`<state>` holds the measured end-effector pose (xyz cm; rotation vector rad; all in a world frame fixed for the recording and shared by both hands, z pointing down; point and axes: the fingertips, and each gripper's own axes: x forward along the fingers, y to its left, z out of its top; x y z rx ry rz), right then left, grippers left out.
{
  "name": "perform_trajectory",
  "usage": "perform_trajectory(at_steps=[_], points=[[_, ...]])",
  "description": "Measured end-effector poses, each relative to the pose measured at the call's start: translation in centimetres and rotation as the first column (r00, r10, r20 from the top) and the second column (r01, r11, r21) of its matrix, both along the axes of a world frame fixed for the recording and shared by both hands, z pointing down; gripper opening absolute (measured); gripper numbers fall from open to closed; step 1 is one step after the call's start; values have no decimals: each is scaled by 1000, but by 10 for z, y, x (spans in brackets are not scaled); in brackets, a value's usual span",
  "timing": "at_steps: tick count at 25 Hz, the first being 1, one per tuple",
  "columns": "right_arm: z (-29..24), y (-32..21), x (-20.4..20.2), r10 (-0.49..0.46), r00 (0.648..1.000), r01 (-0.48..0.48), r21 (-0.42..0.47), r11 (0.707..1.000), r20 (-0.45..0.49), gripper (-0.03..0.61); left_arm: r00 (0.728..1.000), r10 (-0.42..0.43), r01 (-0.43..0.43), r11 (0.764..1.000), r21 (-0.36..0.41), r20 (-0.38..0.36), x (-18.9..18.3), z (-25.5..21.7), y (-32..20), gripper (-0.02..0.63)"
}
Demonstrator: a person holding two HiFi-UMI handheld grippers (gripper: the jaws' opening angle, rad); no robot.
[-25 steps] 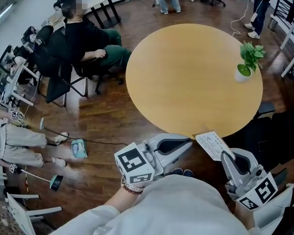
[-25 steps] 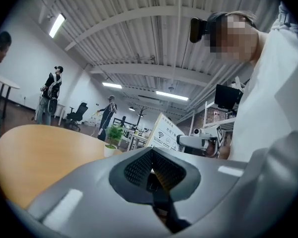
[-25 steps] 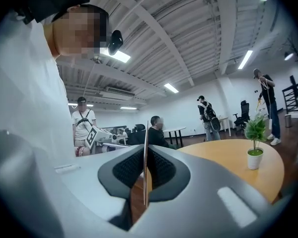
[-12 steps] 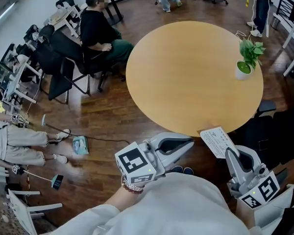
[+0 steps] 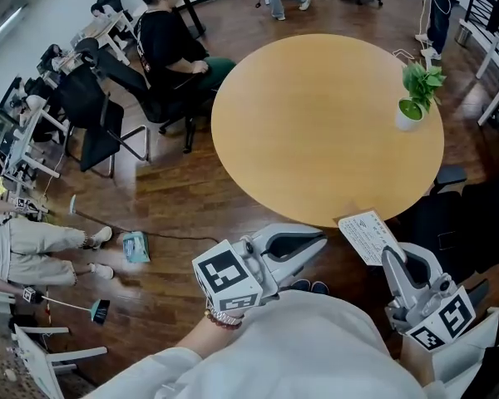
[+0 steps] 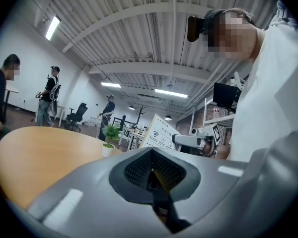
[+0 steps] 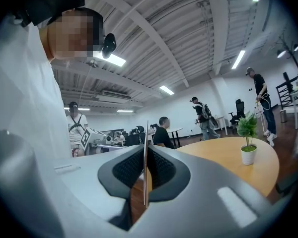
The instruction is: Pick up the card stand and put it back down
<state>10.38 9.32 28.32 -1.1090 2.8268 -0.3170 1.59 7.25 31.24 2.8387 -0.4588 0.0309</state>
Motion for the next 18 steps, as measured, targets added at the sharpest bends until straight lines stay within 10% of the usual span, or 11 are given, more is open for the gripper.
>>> perform_trajectory(at_steps=[18], points=[[22,-7,-23,115,993,-115,-75,991,-9,21,999,37,-38,999,-23,-18,-55,9,3,0]])
